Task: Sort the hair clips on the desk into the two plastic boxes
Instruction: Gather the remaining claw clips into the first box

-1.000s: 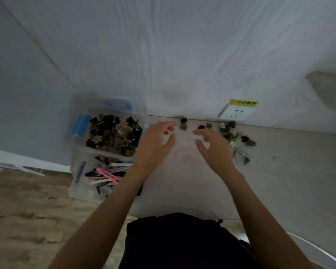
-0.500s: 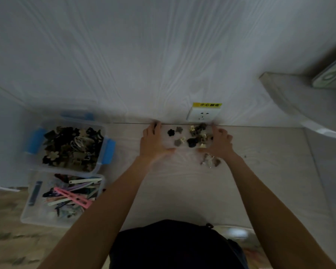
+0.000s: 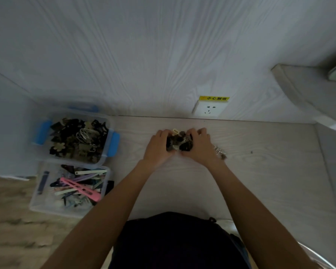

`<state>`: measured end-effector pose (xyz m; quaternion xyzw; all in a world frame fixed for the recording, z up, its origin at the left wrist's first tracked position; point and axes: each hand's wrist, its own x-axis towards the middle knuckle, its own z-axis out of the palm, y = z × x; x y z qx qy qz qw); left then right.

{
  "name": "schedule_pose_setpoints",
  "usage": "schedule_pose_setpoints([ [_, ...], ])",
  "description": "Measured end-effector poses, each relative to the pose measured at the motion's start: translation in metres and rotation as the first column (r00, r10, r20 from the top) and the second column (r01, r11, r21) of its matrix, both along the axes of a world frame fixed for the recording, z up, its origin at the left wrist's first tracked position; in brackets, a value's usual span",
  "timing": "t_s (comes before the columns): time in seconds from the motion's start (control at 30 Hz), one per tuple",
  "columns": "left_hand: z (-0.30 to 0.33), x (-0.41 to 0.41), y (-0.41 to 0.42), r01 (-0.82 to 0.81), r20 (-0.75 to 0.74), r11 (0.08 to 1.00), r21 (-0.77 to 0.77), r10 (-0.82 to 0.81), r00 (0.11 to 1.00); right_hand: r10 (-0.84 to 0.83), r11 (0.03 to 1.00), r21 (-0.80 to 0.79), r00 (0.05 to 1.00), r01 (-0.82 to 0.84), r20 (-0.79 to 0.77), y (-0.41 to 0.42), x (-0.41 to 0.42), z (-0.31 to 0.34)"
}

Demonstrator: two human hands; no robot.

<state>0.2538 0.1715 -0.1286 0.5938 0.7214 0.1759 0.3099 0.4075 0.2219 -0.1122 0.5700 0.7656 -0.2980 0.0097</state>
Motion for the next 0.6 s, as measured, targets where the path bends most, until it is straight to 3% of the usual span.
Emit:
schedule_pose_setpoints([
  [0.6,0.000,0.009,-0.016,0.002,-0.072,1.000,0.006,-0.002,0.997,0.029,0.999,-0.025,0.993,-0.026,0.118,-0.009,-0.010,0.007],
])
